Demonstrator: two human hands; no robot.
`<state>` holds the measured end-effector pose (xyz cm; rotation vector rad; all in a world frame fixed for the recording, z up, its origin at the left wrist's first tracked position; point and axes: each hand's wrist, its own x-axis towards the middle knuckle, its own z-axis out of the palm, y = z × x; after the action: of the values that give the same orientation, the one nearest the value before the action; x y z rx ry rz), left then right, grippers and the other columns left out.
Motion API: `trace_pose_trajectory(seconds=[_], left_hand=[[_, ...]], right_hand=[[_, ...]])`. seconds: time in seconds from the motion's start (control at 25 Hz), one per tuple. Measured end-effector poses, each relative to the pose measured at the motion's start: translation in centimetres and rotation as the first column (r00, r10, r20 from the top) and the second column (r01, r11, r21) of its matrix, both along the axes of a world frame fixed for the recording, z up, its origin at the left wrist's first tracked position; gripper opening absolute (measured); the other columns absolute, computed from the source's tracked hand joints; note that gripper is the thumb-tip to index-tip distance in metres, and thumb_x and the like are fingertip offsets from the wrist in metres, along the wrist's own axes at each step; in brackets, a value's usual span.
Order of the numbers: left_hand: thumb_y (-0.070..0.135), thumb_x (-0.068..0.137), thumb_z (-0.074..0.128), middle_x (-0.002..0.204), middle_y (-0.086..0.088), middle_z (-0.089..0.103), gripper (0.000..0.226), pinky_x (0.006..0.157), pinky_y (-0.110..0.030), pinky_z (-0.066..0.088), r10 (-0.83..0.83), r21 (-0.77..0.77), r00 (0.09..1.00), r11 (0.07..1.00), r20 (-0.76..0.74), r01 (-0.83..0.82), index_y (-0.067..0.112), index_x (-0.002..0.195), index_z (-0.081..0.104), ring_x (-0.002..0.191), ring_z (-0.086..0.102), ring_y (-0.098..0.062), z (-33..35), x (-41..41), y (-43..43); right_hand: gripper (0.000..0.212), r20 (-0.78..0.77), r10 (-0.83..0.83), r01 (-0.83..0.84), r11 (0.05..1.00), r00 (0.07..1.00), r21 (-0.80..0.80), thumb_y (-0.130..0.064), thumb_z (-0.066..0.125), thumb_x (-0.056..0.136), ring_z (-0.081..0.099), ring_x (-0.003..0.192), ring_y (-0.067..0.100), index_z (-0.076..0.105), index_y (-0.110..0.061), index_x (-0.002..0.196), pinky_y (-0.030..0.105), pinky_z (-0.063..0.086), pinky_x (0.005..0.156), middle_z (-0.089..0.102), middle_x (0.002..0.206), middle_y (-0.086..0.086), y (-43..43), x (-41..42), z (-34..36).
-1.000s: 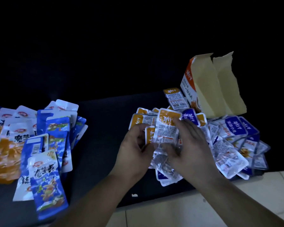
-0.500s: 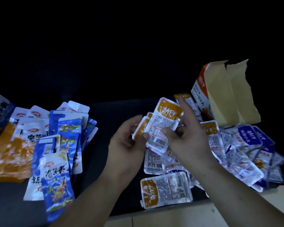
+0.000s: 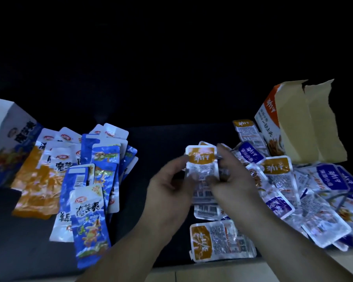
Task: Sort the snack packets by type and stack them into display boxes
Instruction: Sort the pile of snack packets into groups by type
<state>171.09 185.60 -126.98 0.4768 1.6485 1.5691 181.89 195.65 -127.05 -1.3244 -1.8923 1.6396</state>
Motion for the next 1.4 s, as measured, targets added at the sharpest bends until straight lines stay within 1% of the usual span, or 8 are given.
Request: trace_pose_trajectory(seconds=[0.16,0.28,0.44,0.64,0.8,0.96,1.12,1.4], left_hand=[[-0.017,0.093,0.058,0.11,0.007,0.077,0.056,0.069,-0.02,0.06,0.088,-0.096,0.996,0.991,-0.034,-0.091,0.028,0.125,0.064,0.095,0.074,-0.004,-1.1,-2.4,-1.3],[-0.009,0.096,0.058,0.103,0.016,0.074,0.049,0.064,-0.008,0.054,0.173,-0.151,0.967,0.967,-0.187,-0.203,0.028,0.127,0.065,0.088,0.068,0.014,-1.6,-6.4,-0.7],[0.004,0.092,0.068,0.101,0.021,0.073,0.043,0.072,-0.016,0.058,0.011,-0.275,0.914,0.952,-0.405,-0.133,0.033,0.123,0.066,0.094,0.071,0.006,-3.3,-9.4,1.0],[0.01,0.085,0.072,0.131,0.001,0.064,0.035,0.092,-0.038,0.057,-0.188,-0.33,0.589,0.933,-0.786,-0.142,0.021,0.118,0.072,0.114,0.064,-0.025,-4.5,-8.0,-1.0],[0.019,0.09,0.074,0.131,0.009,0.064,0.027,0.095,-0.03,0.056,-0.12,-0.202,0.664,0.978,-0.738,-0.048,0.024,0.116,0.075,0.115,0.065,-0.012,-4.3,-4.4,-2.0],[0.026,0.099,0.067,0.099,0.012,0.077,0.014,0.083,-0.023,0.057,0.018,-0.059,0.941,0.997,-0.338,-0.04,0.026,0.111,0.073,0.096,0.072,-0.004,-1.4,-1.5,-0.5],[0.037,0.1,0.055,0.097,0.011,0.072,0.017,0.078,-0.029,0.055,0.082,-0.169,0.86,0.967,-0.503,-0.19,0.03,0.108,0.068,0.09,0.068,-0.003,-1.5,-3.9,-1.5],[0.036,0.105,0.047,0.118,0.011,0.071,0.029,0.099,-0.037,0.052,0.023,-0.304,0.883,0.934,-0.47,-0.186,0.03,0.127,0.067,0.112,0.065,-0.01,-3.4,-6.4,-3.2]], right_hand=[[0.06,0.027,0.134,-0.136,0.988,0.991,0.075,-0.013,0.066,0.098,0.061,0.086,-0.018,0.049,-0.059,0.133,0.011,0.053,0.07,0.064,0.108,-0.038,-0.2,-0.9,0.1],[0.048,0.321,0.093,-0.257,0.817,0.943,0.517,-0.024,0.066,0.097,0.056,0.12,0.008,0.056,-0.039,0.142,0.036,0.05,0.097,0.057,0.143,-0.008,1.4,-0.3,-0.9],[0.063,0.615,0.115,-0.485,0.732,0.78,0.479,-0.045,0.067,0.095,0.015,0.157,0.021,0.046,-0.03,0.152,0.05,0.016,0.126,0.035,0.163,-0.004,2.8,0.8,-2.4],[0.06,0.563,0.045,-0.414,0.726,0.825,0.549,-0.042,0.08,0.086,0.047,0.141,0.031,0.061,-0.025,0.14,0.057,0.037,0.114,0.061,0.143,0.002,3.3,1.0,-2.9],[0.054,0.407,-0.101,-0.276,0.587,0.908,0.761,-0.045,0.07,0.086,0.064,0.108,0.04,0.067,-0.018,0.133,0.052,0.054,0.088,0.07,0.115,0.01,3.6,0.8,-1.1],[0.069,0.373,-0.105,-0.226,0.636,0.922,0.738,-0.065,0.058,0.085,0.066,0.103,0.028,0.054,-0.027,0.143,0.04,0.056,0.074,0.067,0.117,0.001,0.9,-1.2,0.9],[0.061,0.298,-0.066,-0.109,0.838,0.952,0.534,-0.066,0.058,0.091,0.066,0.104,0.021,0.051,-0.033,0.143,0.038,0.055,0.076,0.055,0.132,-0.006,-0.5,-3.0,-0.7],[0.061,0.422,0.022,-0.27,0.798,0.906,0.539,-0.068,0.051,0.08,0.053,0.119,0.024,0.063,-0.032,0.128,0.037,0.051,0.083,0.056,0.123,-0.006,-2.8,-8.5,-3.0]])
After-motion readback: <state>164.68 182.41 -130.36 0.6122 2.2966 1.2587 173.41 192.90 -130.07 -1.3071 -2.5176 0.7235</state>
